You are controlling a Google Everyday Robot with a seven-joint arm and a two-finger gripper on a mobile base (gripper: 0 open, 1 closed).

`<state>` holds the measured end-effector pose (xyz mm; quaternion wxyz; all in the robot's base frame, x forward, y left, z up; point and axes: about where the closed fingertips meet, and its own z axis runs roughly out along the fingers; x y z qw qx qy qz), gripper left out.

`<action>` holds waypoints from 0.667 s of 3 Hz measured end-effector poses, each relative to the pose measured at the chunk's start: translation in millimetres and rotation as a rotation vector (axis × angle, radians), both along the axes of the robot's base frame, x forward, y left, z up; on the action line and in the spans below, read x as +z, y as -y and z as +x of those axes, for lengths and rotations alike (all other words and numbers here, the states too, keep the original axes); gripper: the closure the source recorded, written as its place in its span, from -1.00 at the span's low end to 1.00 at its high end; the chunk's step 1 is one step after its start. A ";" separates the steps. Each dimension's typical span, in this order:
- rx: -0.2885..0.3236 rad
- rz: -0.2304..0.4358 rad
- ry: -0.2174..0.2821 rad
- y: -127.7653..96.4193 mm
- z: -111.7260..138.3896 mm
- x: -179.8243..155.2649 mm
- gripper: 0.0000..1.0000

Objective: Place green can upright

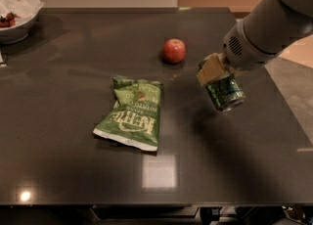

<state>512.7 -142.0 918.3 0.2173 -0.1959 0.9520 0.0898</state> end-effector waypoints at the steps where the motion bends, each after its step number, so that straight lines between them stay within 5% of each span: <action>1: 0.112 0.065 0.073 -0.3 2.2 8.7 1.00; 2: 0.215 0.101 0.137 1.2 -2.2 14.7 1.00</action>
Offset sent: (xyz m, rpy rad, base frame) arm -0.0113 -0.0066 0.0208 0.0832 -0.2720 0.4836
